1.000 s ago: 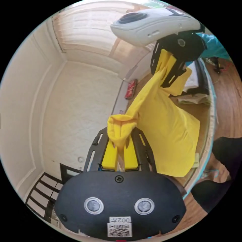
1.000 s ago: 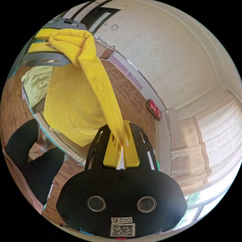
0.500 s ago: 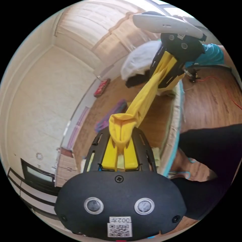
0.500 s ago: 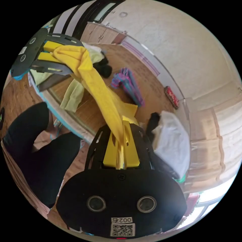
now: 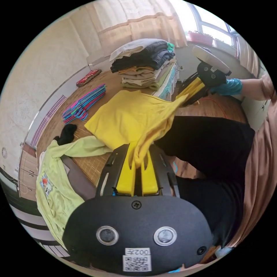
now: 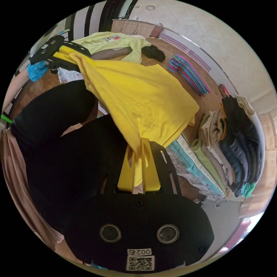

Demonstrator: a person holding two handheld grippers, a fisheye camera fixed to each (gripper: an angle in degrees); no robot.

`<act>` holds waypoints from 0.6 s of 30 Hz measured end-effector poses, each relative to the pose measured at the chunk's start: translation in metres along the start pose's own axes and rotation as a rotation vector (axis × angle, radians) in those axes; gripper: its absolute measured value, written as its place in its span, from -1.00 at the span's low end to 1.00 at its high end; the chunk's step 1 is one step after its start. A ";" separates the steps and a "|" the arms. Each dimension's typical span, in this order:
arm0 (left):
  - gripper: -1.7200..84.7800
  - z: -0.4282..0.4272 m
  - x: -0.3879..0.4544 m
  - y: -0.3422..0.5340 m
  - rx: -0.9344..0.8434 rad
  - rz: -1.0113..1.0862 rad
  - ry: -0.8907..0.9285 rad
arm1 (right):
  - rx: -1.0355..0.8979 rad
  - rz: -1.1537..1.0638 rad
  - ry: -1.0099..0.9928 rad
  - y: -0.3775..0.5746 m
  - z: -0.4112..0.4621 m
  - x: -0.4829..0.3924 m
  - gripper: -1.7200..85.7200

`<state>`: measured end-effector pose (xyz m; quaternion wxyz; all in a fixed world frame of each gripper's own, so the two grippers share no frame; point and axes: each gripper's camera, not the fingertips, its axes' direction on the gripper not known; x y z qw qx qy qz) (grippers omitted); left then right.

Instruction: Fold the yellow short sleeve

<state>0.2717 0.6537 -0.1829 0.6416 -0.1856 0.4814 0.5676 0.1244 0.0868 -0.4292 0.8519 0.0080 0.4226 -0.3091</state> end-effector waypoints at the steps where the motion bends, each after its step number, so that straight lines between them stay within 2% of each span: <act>1: -0.98 -0.001 -0.004 0.004 -0.008 0.001 0.006 | 0.013 -0.012 -0.001 0.006 -0.003 -0.007 -0.91; 9: -0.91 -0.005 -0.027 0.026 -0.120 0.029 0.084 | 0.014 -0.087 0.059 0.046 -0.010 -0.048 -0.94; 13: -0.86 -0.004 -0.063 0.039 -0.233 0.030 0.138 | -0.005 -0.046 0.033 0.063 -0.003 -0.053 -0.95; 15: -0.86 -0.004 -0.085 0.043 -0.246 -0.014 0.141 | -0.003 -0.014 0.004 0.069 -0.001 -0.053 -0.95; 18: -0.85 0.005 -0.127 0.040 -0.200 -0.196 0.058 | -0.006 0.022 -0.020 0.078 0.003 -0.055 -0.95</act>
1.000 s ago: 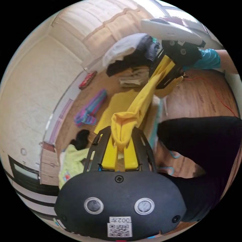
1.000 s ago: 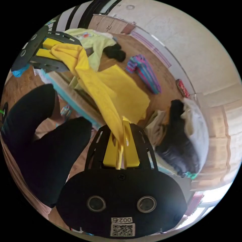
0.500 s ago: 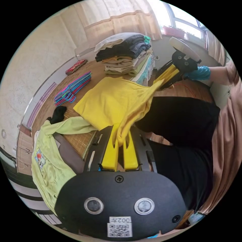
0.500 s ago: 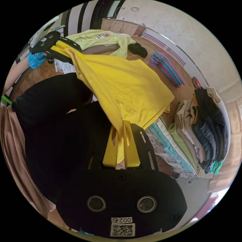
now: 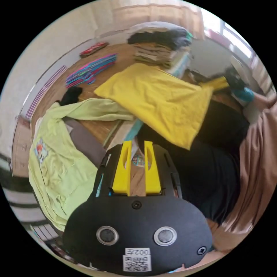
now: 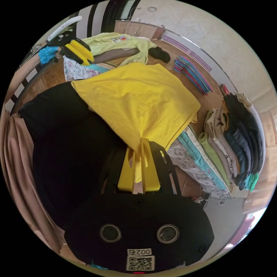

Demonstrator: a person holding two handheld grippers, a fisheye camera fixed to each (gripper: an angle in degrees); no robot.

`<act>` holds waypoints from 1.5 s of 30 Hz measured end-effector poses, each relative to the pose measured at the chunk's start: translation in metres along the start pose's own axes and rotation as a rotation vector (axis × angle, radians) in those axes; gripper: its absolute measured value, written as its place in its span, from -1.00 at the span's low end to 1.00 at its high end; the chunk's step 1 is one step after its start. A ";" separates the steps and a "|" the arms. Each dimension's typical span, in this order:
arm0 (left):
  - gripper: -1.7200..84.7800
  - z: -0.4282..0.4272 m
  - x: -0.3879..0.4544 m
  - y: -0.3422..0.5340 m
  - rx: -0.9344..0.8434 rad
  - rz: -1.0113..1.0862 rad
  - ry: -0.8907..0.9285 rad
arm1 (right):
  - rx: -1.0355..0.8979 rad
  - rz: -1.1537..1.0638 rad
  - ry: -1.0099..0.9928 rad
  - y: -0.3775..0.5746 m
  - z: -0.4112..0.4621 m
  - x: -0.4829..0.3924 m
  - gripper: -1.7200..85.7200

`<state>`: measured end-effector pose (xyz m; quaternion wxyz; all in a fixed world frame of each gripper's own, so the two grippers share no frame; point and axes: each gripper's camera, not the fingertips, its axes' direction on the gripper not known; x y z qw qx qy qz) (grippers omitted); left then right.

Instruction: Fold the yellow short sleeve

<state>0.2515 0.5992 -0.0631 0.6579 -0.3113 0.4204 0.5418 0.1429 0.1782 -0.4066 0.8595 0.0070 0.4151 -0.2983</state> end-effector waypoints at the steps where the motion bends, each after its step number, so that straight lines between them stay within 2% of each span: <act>1: -0.84 0.005 -0.017 -0.007 0.035 -0.111 -0.016 | -0.005 0.007 -0.003 0.003 0.001 -0.002 -0.96; 6: -0.71 0.043 -0.067 -0.040 0.104 -0.367 0.071 | -0.022 0.013 -0.004 0.016 0.003 -0.008 -0.96; 8: -0.74 0.062 -0.080 -0.053 0.085 -0.463 0.045 | -0.026 0.013 -0.003 0.021 0.003 -0.010 -0.95; 13: -0.82 0.073 -0.083 -0.065 0.078 -0.458 0.038 | -0.026 0.010 0.005 0.036 0.002 -0.019 -0.95; 18: -0.88 0.052 -0.087 -0.062 0.038 -0.449 -0.156 | -0.021 0.024 -0.008 0.047 0.000 -0.023 -0.95; 23: -0.90 -0.005 -0.117 -0.035 0.020 -0.515 -0.407 | -0.014 0.022 -0.006 0.058 -0.006 -0.029 -0.96; 29: -0.97 -0.027 -0.136 -0.004 -0.148 -0.631 -0.522 | -0.009 0.032 -0.018 0.072 -0.008 -0.036 -0.95; 31: -0.98 -0.033 -0.129 0.001 -0.135 -0.641 -0.486 | -0.006 0.034 -0.014 0.078 -0.011 -0.040 -0.94; 33: -0.99 -0.037 -0.116 0.002 -0.093 -0.599 -0.411 | -0.007 0.035 -0.013 0.081 -0.012 -0.043 -0.93; 36: -0.96 -0.038 -0.081 -0.002 0.009 -0.431 -0.197 | -0.006 0.037 -0.020 0.088 -0.014 -0.047 -0.91; 38: -0.90 -0.037 -0.049 -0.005 0.073 -0.233 0.013 | -0.006 0.037 -0.023 0.092 -0.015 -0.049 -0.90; 40: -0.86 -0.037 -0.023 -0.005 0.088 -0.063 0.133 | -0.002 0.042 -0.027 0.099 -0.018 -0.052 -0.89; 43: -0.81 -0.034 0.015 -0.001 0.061 0.164 0.221 | 0.002 0.051 -0.032 0.104 -0.021 -0.057 -0.89; 45: -0.78 -0.029 0.032 0.002 0.012 0.237 0.230 | 0.002 0.049 -0.027 0.105 -0.023 -0.060 -0.90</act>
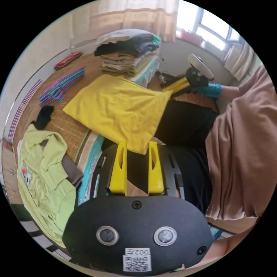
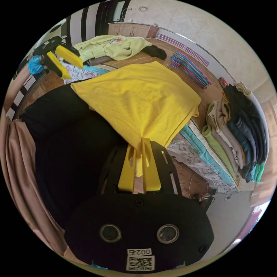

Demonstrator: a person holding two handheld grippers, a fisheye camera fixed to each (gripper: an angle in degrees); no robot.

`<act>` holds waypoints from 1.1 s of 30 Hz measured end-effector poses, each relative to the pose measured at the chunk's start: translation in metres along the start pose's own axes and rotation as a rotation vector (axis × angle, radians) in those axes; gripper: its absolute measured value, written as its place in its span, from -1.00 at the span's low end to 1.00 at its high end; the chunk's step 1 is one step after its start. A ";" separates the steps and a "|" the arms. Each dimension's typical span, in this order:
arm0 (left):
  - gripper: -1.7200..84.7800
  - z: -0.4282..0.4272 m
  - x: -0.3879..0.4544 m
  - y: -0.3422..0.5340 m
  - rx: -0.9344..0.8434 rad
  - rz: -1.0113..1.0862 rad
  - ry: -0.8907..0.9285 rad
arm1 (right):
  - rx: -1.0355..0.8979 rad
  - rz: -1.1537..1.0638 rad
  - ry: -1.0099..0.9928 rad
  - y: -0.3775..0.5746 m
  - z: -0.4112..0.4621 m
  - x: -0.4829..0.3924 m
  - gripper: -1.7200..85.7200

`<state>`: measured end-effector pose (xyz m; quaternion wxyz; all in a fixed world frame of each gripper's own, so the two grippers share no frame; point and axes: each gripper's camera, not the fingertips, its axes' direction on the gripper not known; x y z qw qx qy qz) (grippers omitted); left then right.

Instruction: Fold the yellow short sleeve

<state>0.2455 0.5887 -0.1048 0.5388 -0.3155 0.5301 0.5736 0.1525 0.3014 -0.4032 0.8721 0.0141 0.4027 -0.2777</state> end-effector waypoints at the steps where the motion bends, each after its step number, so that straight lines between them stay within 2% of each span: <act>1: -0.77 0.006 0.007 0.000 -0.031 0.023 -0.006 | -0.001 -0.004 0.005 0.001 -0.001 -0.003 -0.90; 7: -0.82 0.023 0.028 0.007 -0.118 0.046 -0.116 | 0.004 -0.015 0.022 0.005 -0.010 -0.015 -0.91; 11: -0.95 0.014 0.036 0.017 -0.089 0.045 -0.136 | 0.009 -0.013 0.023 0.010 -0.013 -0.022 -0.91; 19: -0.98 -0.035 0.049 0.037 -0.011 0.022 -0.201 | 0.079 -0.103 0.028 0.012 -0.058 -0.048 -0.94; 26: -0.98 -0.041 0.078 0.074 0.004 -0.038 -0.116 | 0.038 -0.190 -0.004 0.031 -0.071 -0.080 -0.94; 33: -0.98 -0.037 0.095 0.084 0.003 -0.092 -0.134 | 0.038 -0.183 -0.035 0.048 -0.095 -0.086 -0.97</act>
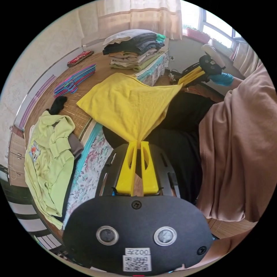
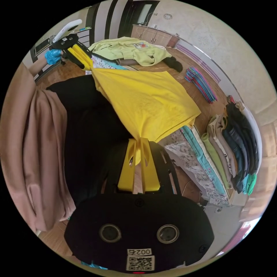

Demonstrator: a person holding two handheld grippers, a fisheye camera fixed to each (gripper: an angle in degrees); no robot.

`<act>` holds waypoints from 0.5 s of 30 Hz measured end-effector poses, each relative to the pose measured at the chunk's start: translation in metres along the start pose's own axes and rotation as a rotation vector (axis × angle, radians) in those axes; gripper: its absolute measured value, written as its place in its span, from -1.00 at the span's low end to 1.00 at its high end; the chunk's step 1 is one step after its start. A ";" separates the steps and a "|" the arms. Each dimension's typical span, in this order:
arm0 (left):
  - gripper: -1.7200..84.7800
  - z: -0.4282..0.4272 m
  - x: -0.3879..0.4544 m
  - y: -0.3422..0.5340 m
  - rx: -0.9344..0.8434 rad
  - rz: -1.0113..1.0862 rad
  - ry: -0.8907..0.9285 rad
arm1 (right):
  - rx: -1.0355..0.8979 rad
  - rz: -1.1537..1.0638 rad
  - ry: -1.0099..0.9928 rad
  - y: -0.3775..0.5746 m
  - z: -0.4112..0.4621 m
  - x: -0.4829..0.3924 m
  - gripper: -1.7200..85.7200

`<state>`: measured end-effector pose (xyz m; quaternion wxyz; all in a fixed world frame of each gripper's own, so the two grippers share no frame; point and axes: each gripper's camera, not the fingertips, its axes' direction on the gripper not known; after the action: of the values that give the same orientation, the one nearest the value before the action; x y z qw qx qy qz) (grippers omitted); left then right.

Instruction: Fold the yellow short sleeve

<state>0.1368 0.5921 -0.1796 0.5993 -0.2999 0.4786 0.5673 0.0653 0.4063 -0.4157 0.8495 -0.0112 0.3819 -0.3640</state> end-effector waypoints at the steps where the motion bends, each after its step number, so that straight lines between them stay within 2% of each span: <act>1: -0.98 -0.001 0.003 0.001 -0.005 0.002 -0.010 | -0.002 -0.006 0.000 0.002 -0.004 -0.002 -0.98; 10: -0.98 -0.001 0.025 0.012 0.005 -0.025 -0.006 | -0.031 0.005 -0.039 0.010 -0.021 -0.016 -0.97; 15: -0.98 -0.005 0.035 0.011 0.010 -0.038 -0.027 | -0.062 -0.025 -0.063 0.008 -0.030 -0.021 -0.86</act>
<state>0.1209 0.6030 -0.2114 0.6179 -0.2982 0.4674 0.5576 0.0410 0.4327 -0.4258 0.8558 -0.0535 0.3656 -0.3619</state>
